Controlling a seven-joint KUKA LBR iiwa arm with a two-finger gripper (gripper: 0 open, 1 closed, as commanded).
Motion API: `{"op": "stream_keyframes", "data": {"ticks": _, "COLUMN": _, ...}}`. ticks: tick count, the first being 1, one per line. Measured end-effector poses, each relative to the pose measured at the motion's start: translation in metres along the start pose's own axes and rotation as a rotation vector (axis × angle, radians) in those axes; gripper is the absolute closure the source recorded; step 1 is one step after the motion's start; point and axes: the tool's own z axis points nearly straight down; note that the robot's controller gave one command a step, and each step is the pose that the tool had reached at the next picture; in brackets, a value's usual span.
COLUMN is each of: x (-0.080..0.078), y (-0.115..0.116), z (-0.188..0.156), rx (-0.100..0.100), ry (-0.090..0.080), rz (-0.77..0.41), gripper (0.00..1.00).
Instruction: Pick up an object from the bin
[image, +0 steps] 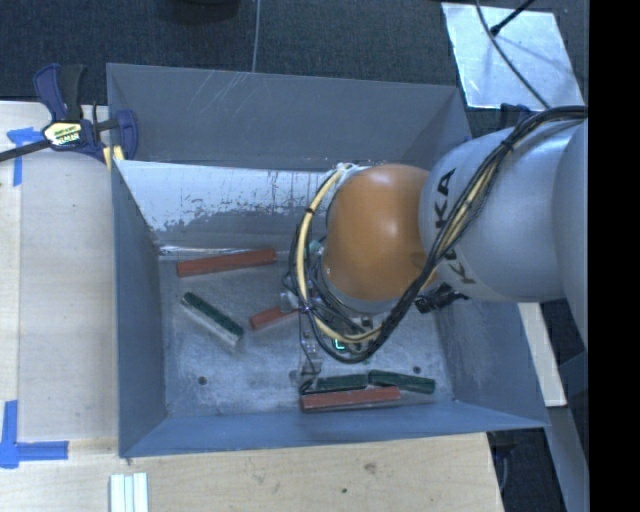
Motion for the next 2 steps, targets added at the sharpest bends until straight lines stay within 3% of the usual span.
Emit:
{"op": "stream_keyframes", "data": {"ticks": 1, "x": -0.068, "y": -0.009, "z": 0.076, "rx": 0.001, "ry": -0.004, "rz": -0.076, "gripper": 0.0}}
{"op": "stream_keyframes", "data": {"ticks": 2, "x": -0.068, "y": 0.001, "z": 0.04, "rx": 0.0, "ry": -0.008, "rz": -0.119, "gripper": 0.0}}
